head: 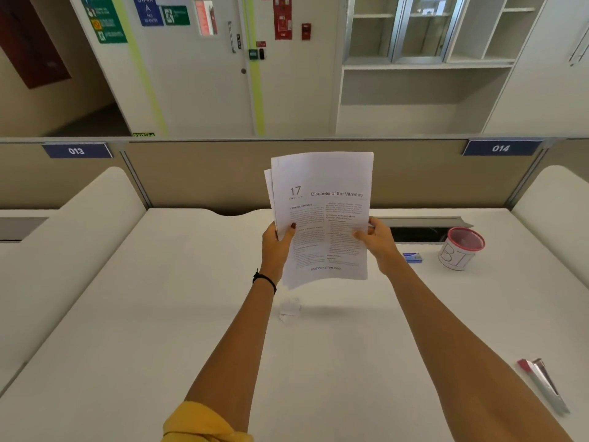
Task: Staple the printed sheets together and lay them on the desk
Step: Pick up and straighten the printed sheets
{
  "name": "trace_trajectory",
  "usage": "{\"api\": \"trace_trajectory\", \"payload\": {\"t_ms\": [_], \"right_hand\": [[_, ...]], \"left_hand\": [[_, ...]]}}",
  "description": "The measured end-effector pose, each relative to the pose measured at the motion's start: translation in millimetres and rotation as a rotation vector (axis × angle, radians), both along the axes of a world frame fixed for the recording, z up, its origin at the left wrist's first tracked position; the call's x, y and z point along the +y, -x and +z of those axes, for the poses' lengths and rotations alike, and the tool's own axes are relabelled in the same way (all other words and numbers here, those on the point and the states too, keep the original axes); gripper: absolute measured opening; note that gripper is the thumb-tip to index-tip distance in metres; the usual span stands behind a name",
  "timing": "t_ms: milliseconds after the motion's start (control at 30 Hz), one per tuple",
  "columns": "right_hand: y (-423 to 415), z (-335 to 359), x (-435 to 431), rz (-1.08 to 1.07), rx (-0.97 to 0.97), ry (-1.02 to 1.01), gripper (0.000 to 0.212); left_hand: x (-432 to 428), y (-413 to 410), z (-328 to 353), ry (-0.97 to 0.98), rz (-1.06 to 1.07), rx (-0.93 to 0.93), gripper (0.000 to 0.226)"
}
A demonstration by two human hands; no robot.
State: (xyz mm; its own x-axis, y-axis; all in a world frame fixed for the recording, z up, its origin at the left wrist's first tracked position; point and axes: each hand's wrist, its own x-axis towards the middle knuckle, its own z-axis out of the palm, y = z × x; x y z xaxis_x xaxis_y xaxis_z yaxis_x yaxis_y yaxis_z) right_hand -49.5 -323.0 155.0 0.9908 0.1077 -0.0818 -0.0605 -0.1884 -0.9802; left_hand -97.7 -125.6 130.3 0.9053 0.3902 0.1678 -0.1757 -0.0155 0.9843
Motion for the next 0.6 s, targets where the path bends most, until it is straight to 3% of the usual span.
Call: {"api": "trace_trajectory", "payload": {"t_ms": [100, 600], "right_hand": [[8.0, 4.1, -8.1, 0.048, -0.047, 0.011, 0.024], [29.6, -7.1, -35.5, 0.053, -0.058, 0.021, 0.021]], "left_hand": [[-9.7, 9.1, 5.8, 0.000, -0.043, -0.002, 0.007], [-42.3, 29.6, -6.0, -0.025, -0.072, 0.054, 0.008]]}}
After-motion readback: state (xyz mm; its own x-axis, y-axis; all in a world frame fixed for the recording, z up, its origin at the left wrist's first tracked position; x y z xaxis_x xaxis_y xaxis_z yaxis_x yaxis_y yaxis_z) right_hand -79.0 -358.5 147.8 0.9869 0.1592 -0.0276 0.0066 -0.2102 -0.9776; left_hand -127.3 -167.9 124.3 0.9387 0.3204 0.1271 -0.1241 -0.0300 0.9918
